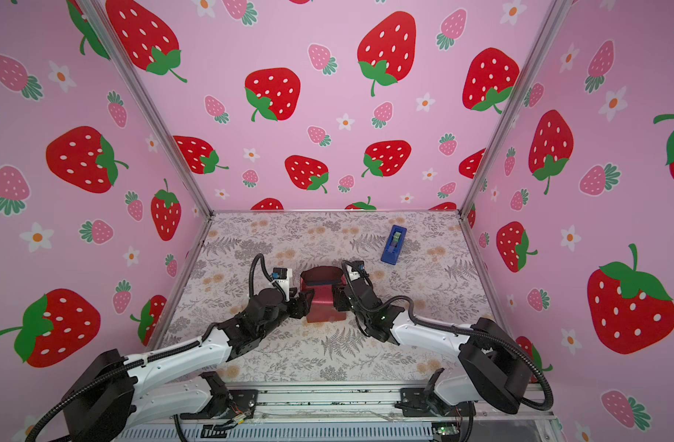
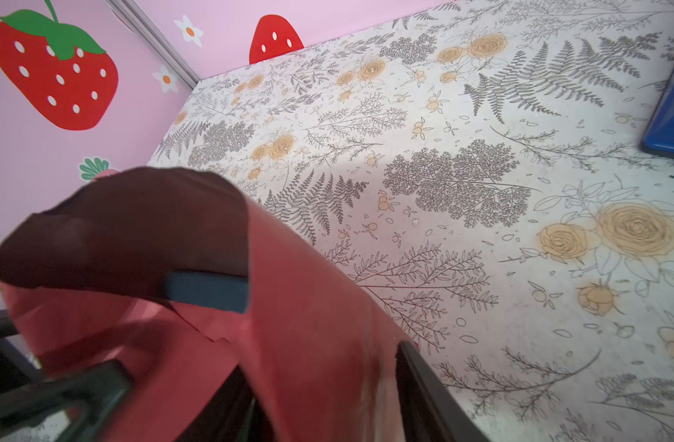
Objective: Wrap the gift box in paper
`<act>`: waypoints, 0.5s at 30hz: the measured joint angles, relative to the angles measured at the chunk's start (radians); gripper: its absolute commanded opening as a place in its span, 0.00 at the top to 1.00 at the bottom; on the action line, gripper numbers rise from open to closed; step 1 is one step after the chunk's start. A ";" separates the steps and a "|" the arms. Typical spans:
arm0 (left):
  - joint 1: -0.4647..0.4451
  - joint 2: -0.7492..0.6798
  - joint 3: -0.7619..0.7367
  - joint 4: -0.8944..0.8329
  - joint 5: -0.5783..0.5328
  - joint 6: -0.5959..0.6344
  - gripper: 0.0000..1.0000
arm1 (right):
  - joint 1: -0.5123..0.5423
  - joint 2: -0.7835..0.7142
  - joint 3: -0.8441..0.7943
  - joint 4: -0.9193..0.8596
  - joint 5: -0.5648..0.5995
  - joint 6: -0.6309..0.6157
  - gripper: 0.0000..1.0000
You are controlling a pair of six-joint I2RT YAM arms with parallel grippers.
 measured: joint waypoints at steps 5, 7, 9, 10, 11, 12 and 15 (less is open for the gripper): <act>0.000 0.043 0.006 0.035 0.005 0.003 0.54 | 0.000 0.000 0.003 0.008 -0.004 -0.003 0.73; 0.000 0.055 0.019 0.037 0.007 0.003 0.60 | -0.004 0.001 0.005 0.011 -0.002 -0.006 0.80; -0.001 0.064 0.034 0.025 0.000 0.008 0.64 | -0.008 0.002 0.006 0.013 0.003 -0.008 0.87; 0.000 0.066 0.041 0.016 -0.005 0.010 0.66 | -0.011 0.002 0.006 0.014 0.008 -0.009 0.90; -0.001 0.066 0.047 0.006 -0.011 0.012 0.67 | -0.012 0.002 0.007 0.014 0.012 -0.008 0.92; -0.002 0.066 0.050 -0.001 -0.017 0.014 0.69 | -0.013 0.002 0.010 0.013 0.018 -0.008 0.94; -0.005 0.066 0.066 -0.032 -0.037 0.019 0.75 | -0.014 0.002 0.025 -0.012 0.029 -0.010 1.00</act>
